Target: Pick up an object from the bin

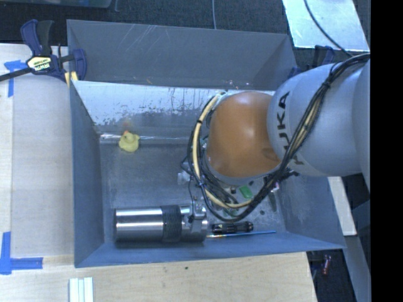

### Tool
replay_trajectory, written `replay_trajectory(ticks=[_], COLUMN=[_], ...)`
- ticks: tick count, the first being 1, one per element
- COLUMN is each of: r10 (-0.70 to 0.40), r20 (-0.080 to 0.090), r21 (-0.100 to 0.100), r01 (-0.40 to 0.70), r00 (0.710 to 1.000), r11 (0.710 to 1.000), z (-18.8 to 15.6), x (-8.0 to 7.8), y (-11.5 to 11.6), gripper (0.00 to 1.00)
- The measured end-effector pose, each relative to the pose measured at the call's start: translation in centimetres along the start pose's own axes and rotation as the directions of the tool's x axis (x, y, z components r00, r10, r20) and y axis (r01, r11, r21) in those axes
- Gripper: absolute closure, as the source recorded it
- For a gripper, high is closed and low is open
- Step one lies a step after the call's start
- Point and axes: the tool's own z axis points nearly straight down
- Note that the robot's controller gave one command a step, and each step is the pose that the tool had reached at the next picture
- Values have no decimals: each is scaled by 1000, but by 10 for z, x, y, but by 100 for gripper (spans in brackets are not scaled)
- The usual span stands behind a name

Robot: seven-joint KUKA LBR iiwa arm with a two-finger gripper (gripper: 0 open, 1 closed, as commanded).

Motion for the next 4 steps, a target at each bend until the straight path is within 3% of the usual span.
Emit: replay_trajectory(ticks=[1, 2, 3, 4], r10=[4, -170, -254, -9], r20=[7, 18, 13, 12], r21=[-1, -5, 1, -5], r01=[-4, 171, 254, 9], r00=[1000, 985, 967, 1000], r11=[1000, 985, 967, 1000], z=[-4, 71, -2, 44], x=[-1, -2, -8, -45], y=[0, -38, -39, 23], gripper=[0, 0, 0, 0])
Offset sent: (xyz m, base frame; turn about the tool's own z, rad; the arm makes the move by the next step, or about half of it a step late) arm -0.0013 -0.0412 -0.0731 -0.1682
